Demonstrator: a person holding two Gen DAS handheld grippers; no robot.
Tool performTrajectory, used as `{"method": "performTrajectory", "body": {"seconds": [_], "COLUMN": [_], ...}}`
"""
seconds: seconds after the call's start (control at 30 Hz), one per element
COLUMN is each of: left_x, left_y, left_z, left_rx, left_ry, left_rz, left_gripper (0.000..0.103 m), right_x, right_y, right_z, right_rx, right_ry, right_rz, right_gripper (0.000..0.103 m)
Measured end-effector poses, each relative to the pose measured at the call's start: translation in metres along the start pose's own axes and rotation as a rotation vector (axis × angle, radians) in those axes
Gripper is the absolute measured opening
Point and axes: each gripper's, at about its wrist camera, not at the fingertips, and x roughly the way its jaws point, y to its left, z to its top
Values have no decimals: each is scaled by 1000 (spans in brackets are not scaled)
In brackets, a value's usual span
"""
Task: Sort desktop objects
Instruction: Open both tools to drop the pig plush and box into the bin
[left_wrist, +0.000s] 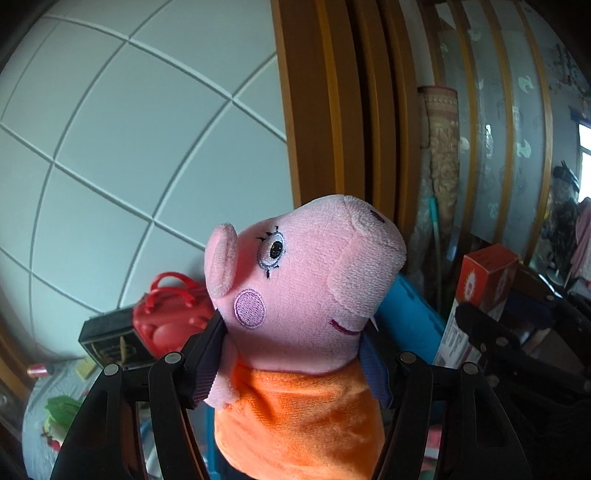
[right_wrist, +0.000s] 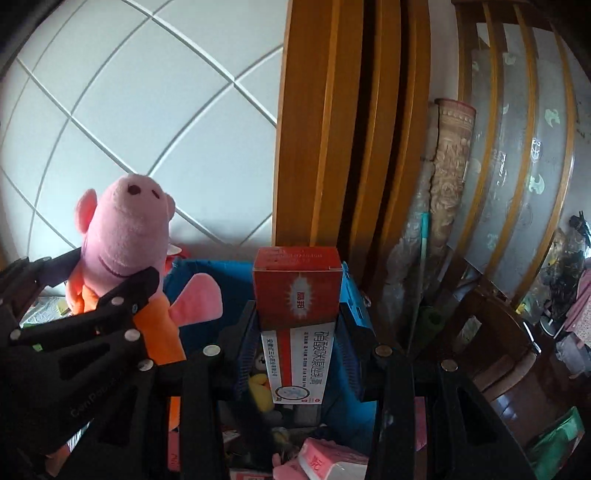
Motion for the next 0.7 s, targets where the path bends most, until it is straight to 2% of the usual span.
{"method": "performTrajectory", "body": {"seconds": [0.13, 0.27, 0.37, 0.43, 0.7], "left_x": [27, 40, 44, 41, 38], "left_y": [-32, -31, -32, -29, -24], "left_z": [-16, -33, -43, -42, -38], "left_rx": [4, -28, -32, -32, -23], "left_ry": [97, 155, 159, 140, 138], "left_rz": [-14, -14, 12, 32, 47], "left_gripper": [71, 74, 75, 83, 83], "right_x": [26, 36, 38, 40, 47], "right_y": [-18, -17, -14, -9, 1], "right_z": [-15, -21, -21, -22, -24], "right_rx": [11, -7, -23, -34, -60], "right_ry": [69, 92, 92, 96, 113], "right_rz": [36, 57, 55, 50, 37], "right_gripper": [40, 40, 40, 40, 41]}}
